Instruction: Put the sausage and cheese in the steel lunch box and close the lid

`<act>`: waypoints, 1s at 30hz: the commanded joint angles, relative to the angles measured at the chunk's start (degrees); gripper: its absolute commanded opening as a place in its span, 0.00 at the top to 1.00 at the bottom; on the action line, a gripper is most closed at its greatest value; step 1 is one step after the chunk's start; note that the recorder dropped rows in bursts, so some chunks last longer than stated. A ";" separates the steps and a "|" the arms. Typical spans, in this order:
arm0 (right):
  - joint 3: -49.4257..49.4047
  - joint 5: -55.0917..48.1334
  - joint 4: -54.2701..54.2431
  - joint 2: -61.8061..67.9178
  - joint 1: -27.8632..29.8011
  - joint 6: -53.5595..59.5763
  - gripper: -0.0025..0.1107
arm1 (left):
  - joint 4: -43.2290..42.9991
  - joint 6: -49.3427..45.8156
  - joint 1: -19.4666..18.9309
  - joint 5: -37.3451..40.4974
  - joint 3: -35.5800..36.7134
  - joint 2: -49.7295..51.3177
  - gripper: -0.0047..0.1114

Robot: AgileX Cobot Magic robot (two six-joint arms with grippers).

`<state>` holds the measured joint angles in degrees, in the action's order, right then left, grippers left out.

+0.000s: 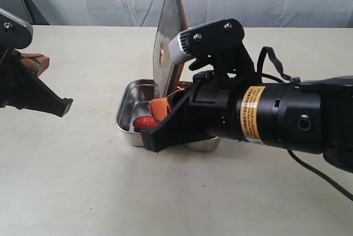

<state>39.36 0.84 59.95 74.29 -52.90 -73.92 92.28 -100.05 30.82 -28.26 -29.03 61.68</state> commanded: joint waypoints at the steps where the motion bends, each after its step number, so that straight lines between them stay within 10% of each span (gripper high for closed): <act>1: -0.06 2.28 1.42 -0.71 0.88 -0.68 0.99 | 0.46 0.53 0.04 -0.28 -0.39 -0.35 0.96; 7: -0.06 9.59 1.42 -0.71 0.88 -1.34 0.99 | 0.46 0.70 0.04 0.56 -0.39 -0.35 0.96; 16: -0.06 11.09 1.42 -0.96 1.86 -4.68 0.99 | -6.49 11.27 0.04 24.80 -1.12 0.38 0.96; 23: -0.18 21.68 5.40 -0.88 10.26 -13.26 0.99 | -3.29 11.66 0.04 3.73 -1.12 2.75 0.96; 30: -0.18 34.19 13.33 1.37 17.64 -25.39 0.99 | -7.55 9.32 0.04 11.16 -1.12 2.65 0.96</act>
<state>39.36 29.50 68.41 74.63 -37.74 -94.70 86.68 -89.26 30.82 -21.43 -29.99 64.28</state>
